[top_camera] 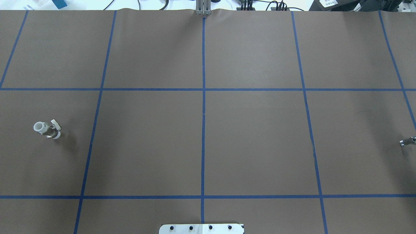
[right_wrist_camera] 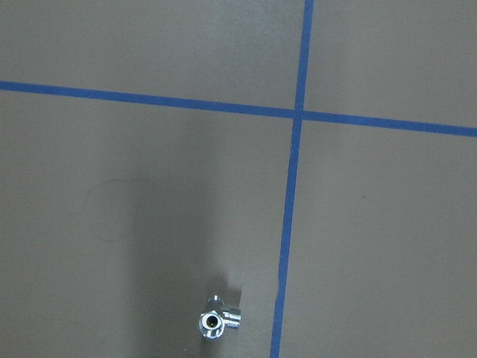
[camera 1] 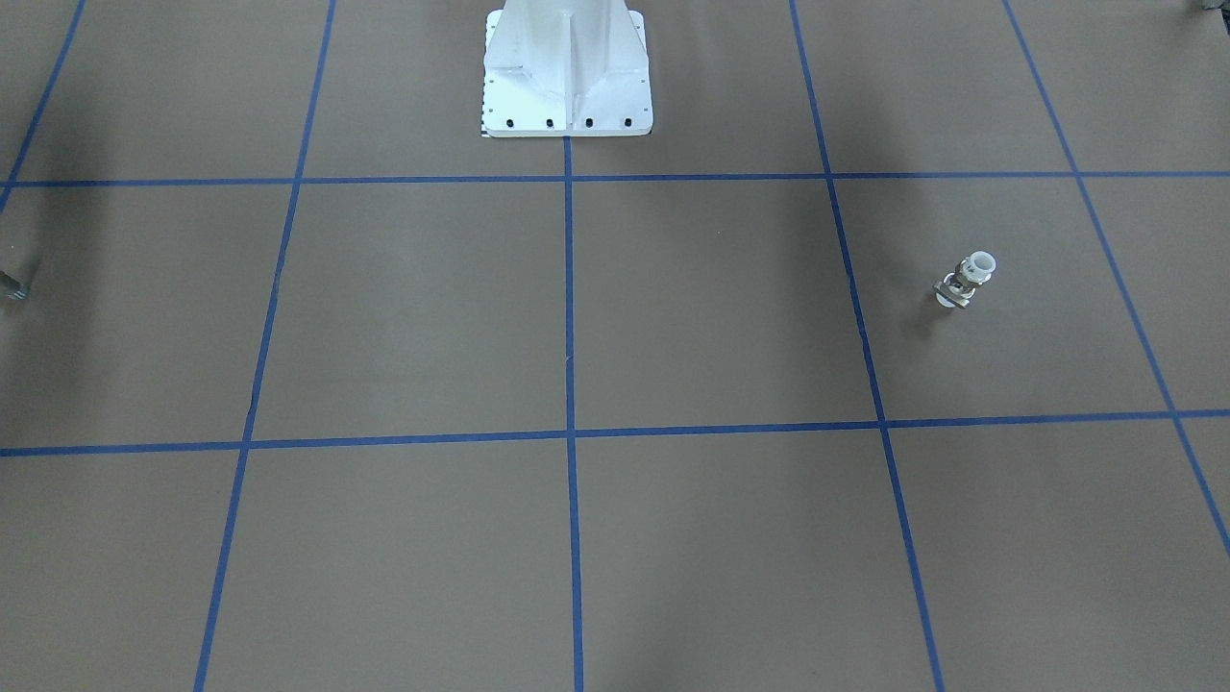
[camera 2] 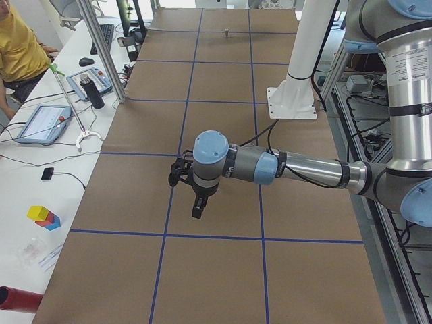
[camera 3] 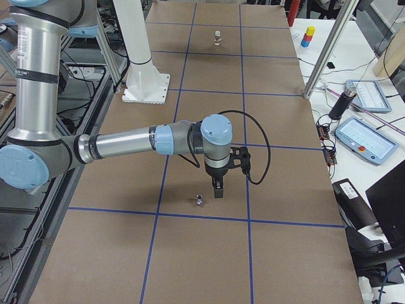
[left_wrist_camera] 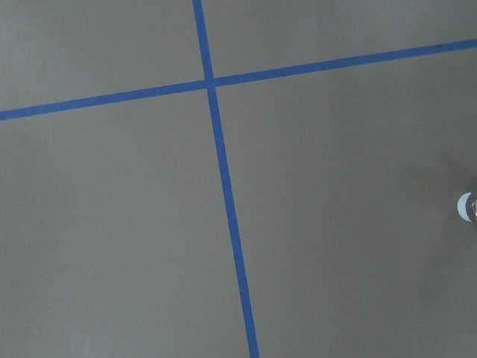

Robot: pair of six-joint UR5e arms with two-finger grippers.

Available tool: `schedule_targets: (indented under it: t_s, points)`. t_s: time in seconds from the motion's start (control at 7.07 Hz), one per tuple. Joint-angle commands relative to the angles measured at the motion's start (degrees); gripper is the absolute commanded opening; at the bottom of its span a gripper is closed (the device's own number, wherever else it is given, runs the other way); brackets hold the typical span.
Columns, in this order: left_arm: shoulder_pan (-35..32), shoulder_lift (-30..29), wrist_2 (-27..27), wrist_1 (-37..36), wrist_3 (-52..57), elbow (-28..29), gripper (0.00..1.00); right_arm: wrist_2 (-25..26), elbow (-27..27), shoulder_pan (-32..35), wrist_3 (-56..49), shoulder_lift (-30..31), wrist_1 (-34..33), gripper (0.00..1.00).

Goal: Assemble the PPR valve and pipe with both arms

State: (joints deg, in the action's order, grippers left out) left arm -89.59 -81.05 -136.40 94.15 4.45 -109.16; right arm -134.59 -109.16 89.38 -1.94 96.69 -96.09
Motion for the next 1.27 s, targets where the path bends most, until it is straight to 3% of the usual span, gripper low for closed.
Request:
schedule_targets:
  t_s: [0.0,0.28,0.57,0.99,1.13]
  points:
    - [0.20,-4.98,-0.53,2.08,0.12,0.61,1.00,-0.05,0.09,0.00,1.48,-2.03,0.02,1.00]
    - [1.78,-6.40,-0.27,4.37,-6.24,1.58,1.00,0.12,-0.08,0.00,2.29,-2.04,0.02,1.00]
    - [10.44,-4.65,4.27,19.84,-21.44,1.49,1.00,0.30,-0.26,0.00,2.03,-1.86,0.02,1.00]
    - [23.55,-4.56,5.26,22.03,-39.08,-0.78,1.00,0.39,-0.17,0.00,1.85,-1.51,0.02,1.00]
    - [28.11,-3.68,10.06,23.34,-41.95,-0.88,1.00,0.30,-0.26,0.00,1.85,-1.33,0.02,1.00]
